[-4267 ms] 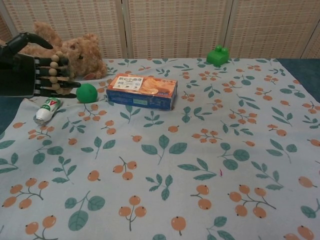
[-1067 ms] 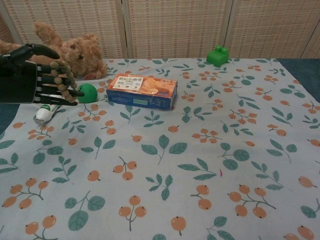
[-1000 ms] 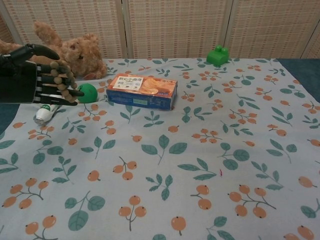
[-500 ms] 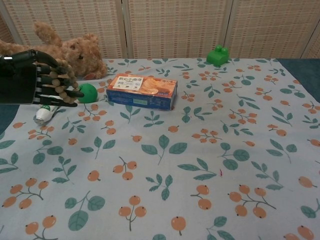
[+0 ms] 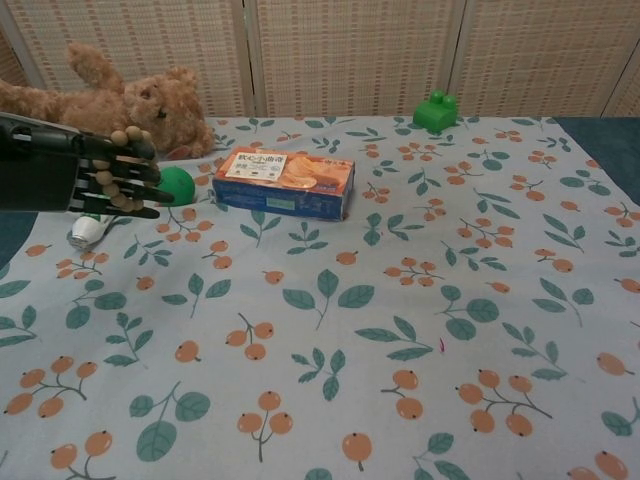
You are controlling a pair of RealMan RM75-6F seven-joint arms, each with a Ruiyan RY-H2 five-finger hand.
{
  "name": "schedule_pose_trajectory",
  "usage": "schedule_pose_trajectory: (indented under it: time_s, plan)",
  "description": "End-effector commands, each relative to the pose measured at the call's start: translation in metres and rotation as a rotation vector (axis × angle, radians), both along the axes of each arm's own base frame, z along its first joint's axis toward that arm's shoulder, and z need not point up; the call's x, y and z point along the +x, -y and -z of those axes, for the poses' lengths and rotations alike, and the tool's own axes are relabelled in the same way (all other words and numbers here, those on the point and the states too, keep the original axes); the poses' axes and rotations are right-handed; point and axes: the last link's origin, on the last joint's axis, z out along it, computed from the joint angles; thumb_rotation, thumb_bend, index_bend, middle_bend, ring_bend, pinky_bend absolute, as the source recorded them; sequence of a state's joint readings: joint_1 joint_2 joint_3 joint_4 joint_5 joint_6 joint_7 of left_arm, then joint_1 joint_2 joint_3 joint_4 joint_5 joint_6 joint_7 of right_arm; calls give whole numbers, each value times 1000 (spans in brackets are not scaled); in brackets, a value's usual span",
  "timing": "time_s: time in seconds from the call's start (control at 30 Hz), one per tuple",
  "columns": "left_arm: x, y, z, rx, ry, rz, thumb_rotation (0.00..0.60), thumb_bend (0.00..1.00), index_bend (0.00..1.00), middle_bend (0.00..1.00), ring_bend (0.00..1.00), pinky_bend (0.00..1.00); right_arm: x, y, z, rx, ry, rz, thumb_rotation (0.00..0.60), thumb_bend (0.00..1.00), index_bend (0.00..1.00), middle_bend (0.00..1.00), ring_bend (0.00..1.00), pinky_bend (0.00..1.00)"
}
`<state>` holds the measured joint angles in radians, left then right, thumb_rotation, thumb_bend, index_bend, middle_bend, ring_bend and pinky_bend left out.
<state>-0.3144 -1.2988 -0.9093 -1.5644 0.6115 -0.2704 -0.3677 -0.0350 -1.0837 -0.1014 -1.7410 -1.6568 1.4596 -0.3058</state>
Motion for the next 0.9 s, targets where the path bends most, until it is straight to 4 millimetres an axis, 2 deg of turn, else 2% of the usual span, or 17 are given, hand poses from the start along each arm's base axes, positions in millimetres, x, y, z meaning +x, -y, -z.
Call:
schedule_pose_trajectory:
  time_s: [0.03, 0.17, 0.27, 0.4, 0.9]
  plan:
    - [-1, 1, 0, 5, 15, 2, 600, 785, 389, 406, 163, 6, 0, 0, 0, 0, 1, 0, 600, 238, 0, 0, 0, 0]
    - [-1, 2, 0, 10, 24, 22, 600, 652, 369, 383, 148, 5, 0, 0, 0, 0, 0, 1, 600, 238, 0, 0, 0, 0]
    - [-4, 2, 2, 59, -27, 60, 600, 650, 357, 377, 145, 6, 0, 0, 0, 1, 0, 2, 600, 238, 0, 0, 0, 0]
    - [-12, 9, 15, 180, -231, 169, 600, 650, 352, 376, 145, 6, 0, 0, 0, 0, -1, 3, 600, 238, 0, 0, 0, 0]
    - [-28, 45, 74, 178, -506, 380, 600, 647, 303, 372, 146, 6, -1, 0, 3, 17, -2, 6, 600, 237, 0, 0, 0, 0]
